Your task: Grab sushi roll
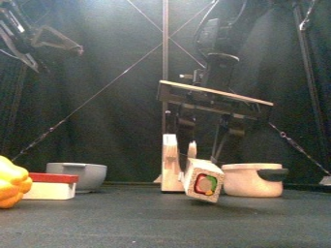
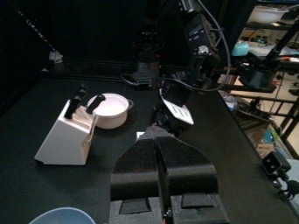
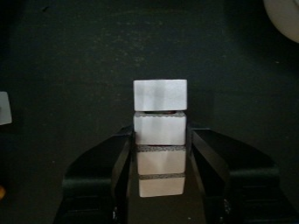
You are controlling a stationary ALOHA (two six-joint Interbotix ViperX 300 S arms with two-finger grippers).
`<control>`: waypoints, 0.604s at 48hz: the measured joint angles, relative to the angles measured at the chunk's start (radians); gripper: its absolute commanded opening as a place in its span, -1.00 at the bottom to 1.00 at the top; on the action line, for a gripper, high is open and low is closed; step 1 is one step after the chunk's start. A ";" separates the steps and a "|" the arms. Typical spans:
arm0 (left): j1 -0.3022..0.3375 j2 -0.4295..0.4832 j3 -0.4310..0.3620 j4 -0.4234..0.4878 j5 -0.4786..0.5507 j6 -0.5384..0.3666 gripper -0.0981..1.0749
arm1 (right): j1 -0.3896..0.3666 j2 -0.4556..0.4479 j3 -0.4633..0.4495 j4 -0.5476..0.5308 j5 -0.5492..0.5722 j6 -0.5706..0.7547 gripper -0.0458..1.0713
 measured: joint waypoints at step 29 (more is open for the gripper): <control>0.002 0.000 0.000 0.000 0.000 0.000 -0.87 | -0.002 0.005 -0.002 -0.003 0.000 -0.002 0.59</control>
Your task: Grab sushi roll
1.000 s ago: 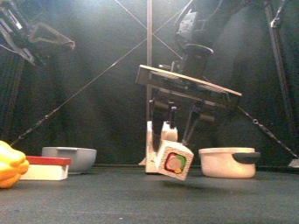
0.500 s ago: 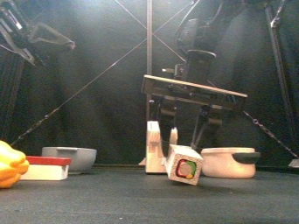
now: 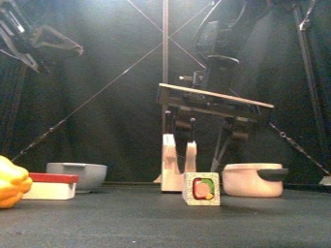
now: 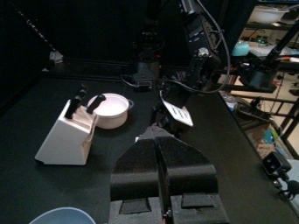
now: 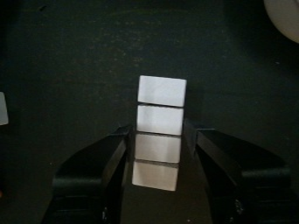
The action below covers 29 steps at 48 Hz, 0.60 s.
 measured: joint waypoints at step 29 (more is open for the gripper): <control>0.000 0.000 0.002 0.000 0.000 -0.002 -0.88 | 0.000 0.005 -0.025 0.012 0.000 -0.075 0.58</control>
